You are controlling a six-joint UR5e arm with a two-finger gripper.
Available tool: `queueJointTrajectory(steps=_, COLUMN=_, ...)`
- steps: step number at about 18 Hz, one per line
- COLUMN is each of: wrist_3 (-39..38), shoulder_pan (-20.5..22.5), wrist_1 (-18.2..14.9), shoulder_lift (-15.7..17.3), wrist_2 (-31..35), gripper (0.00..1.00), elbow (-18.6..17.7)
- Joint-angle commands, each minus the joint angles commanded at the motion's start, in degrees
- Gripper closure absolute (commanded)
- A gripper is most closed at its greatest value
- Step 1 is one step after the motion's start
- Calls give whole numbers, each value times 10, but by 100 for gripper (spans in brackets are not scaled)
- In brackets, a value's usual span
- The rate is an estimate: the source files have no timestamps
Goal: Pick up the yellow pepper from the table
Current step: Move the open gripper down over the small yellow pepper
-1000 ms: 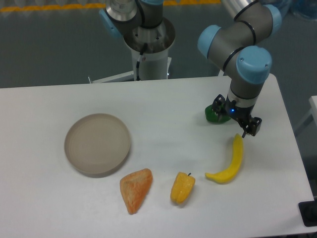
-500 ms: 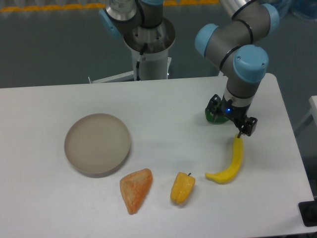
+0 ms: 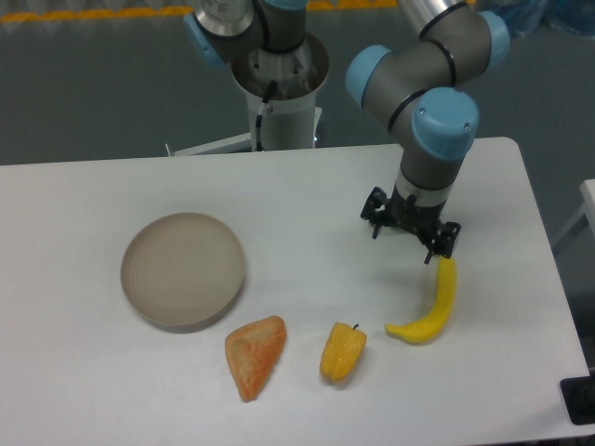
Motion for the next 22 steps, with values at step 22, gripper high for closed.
queueJointTrajectory(steps=22, wrist_3=-59, shoulder_pan=-86, wrist_1=26, shoulder_lift=-122, wrist_2=4, gripper=0, elbow=94)
